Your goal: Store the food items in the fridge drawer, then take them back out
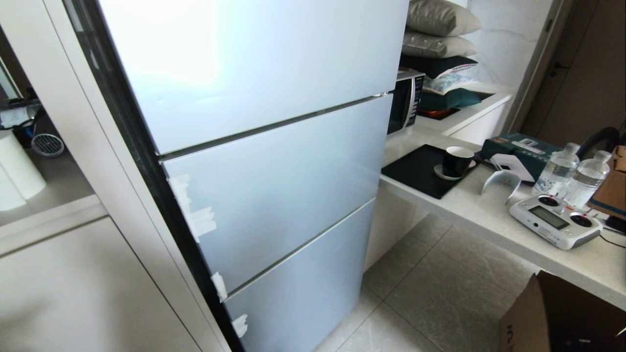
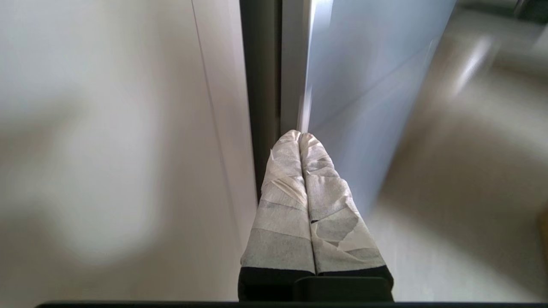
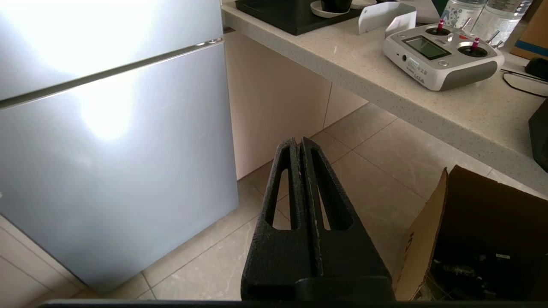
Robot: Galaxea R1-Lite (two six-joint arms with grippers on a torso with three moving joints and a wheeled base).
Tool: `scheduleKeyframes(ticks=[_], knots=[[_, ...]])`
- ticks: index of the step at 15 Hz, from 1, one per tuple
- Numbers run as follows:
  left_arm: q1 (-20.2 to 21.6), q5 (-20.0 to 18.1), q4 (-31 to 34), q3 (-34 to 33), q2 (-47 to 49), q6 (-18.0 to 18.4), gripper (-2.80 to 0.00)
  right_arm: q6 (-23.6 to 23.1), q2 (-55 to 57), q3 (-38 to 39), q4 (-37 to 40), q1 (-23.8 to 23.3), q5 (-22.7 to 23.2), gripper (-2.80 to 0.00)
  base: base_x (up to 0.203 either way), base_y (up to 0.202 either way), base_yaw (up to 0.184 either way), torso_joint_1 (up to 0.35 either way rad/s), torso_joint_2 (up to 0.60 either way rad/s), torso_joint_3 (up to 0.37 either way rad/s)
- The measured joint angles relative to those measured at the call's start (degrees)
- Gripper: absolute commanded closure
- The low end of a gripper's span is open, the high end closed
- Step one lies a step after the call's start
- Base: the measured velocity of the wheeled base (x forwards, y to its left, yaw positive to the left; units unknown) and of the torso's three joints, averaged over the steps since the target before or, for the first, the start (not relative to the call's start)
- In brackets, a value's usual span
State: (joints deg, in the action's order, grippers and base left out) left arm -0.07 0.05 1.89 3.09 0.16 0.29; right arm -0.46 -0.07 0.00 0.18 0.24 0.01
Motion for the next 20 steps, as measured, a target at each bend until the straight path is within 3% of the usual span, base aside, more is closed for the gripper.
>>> scheduleKeyframes(ticks=[3, 5, 7, 12, 16, 18, 20], knots=[[0.0, -1.9, -1.7, 9.2, 3.7, -4.1, 0.0, -0.1, 0.0, 0.0, 0.0, 0.0, 0.0, 0.0, 0.0, 0.0, 0.0, 0.0, 0.0, 0.0], [-0.2, -4.0, -2.5, 13.9, 11.1, -10.9, 0.0, -0.1, 0.0, 0.0, 0.0, 0.0, 0.1, 0.0, 0.0, 0.0, 0.0, 0.0, 0.0, 0.0], [-0.8, -6.3, -5.4, 17.9, 20.9, -21.3, 0.0, -0.1, 0.0, 0.0, 0.0, 0.0, 0.0, 0.0, 0.0, 0.0, 0.0, 0.0, 0.0, 0.0], [-1.9, -11.8, -18.0, 26.8, 47.3, -51.4, 0.0, -0.1, 0.0, 0.0, 0.0, 0.0, 0.0, 0.0, 0.0, 0.0, 0.0, 0.0, 0.0, 0.0], [-2.5, -12.6, -25.4, 34.0, 62.4, -66.1, 0.0, -0.1, 0.0, 0.0, 0.0, 0.0, 0.1, 0.0, 0.0, 0.0, 0.0, 0.0, 0.0, 0.0], [-2.6, -9.6, -25.8, 35.3, 66.8, -69.9, 0.0, -0.1, 0.0, 0.0, 0.0, 0.0, 0.0, 0.0, 0.0, 0.0, 0.0, 0.0, 0.0, 0.0], [-2.8, -5.3, -26.6, 35.6, 70.7, -69.6, 0.0, -0.1, 0.0, 0.0, 0.0, 0.0, 0.1, 0.0, 0.0, 0.0, 0.0, 0.0, 0.0, 0.0]])
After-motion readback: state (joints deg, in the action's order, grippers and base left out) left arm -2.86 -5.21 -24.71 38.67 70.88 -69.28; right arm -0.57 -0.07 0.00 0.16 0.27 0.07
